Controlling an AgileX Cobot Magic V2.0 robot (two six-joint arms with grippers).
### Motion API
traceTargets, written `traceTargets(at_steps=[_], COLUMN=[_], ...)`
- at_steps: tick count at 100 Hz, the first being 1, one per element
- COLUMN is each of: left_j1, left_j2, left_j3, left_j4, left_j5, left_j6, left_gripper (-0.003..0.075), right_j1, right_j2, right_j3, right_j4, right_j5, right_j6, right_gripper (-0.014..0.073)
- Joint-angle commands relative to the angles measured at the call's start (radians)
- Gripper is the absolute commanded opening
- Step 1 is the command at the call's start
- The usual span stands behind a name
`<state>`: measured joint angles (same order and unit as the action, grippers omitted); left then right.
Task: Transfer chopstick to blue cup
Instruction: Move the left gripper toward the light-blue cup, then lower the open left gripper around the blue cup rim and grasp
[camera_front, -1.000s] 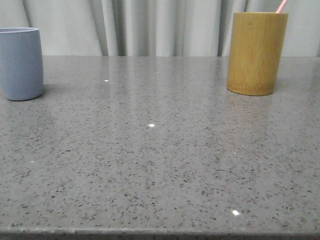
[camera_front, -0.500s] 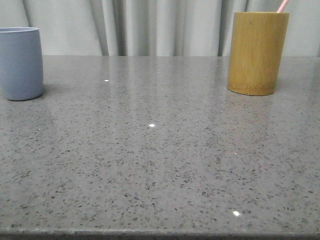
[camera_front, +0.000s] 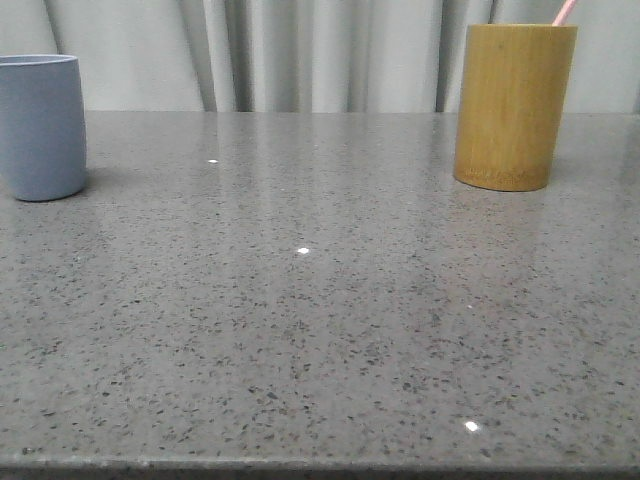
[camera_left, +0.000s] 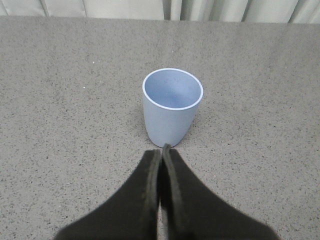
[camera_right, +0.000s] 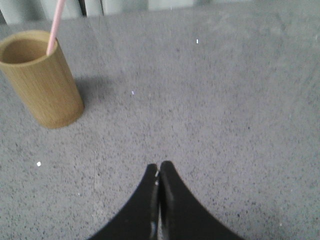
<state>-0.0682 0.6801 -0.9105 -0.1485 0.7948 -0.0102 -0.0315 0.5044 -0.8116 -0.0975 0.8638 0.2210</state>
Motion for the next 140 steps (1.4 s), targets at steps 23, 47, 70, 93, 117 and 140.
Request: traceTargets(at_steps=[23,47,70,93,117,140], left_j1=[0.003,0.003,0.003,0.003,0.003,0.003], left_j2=[0.045,0.045,0.045,0.045,0.066,0.250], left_j3=[-0.038,-0.038,-0.038,-0.038,-0.040,-0.132], left_j4=[-0.017,-0.017,-0.018,-0.018,-0.018,-0.018], left_j5=[-0.035,-0.033,-0.031,-0.034,-0.086,-0.092], left_j6=[-0.012,-0.012,-0.002,0.023,0.023,0.023], left_gripper=[-0.0019,0.0004,0.0280,0.0612,0.0610,0.0610], right_j1=[0.001,0.001,0.001,0.001,0.001,0.001], right_j2=[0.043,0.043,0.043,0.043,0.043,0.043], right_j3=[-0.039,-0.039,-0.039,-0.039,-0.039,-0.039], right_j4=[-0.006,-0.006,-0.006,-0.006,-0.006,-0.006], right_j5=[-0.010,-0.010,-0.019,-0.075,-0.106,-0.115], right_j6=[-0.012,-0.012,-0.012,-0.012,-0.012,-0.012], right_gripper=[-0.0068,-0.0033,0.0230,0.0594,0.0615,0.0615])
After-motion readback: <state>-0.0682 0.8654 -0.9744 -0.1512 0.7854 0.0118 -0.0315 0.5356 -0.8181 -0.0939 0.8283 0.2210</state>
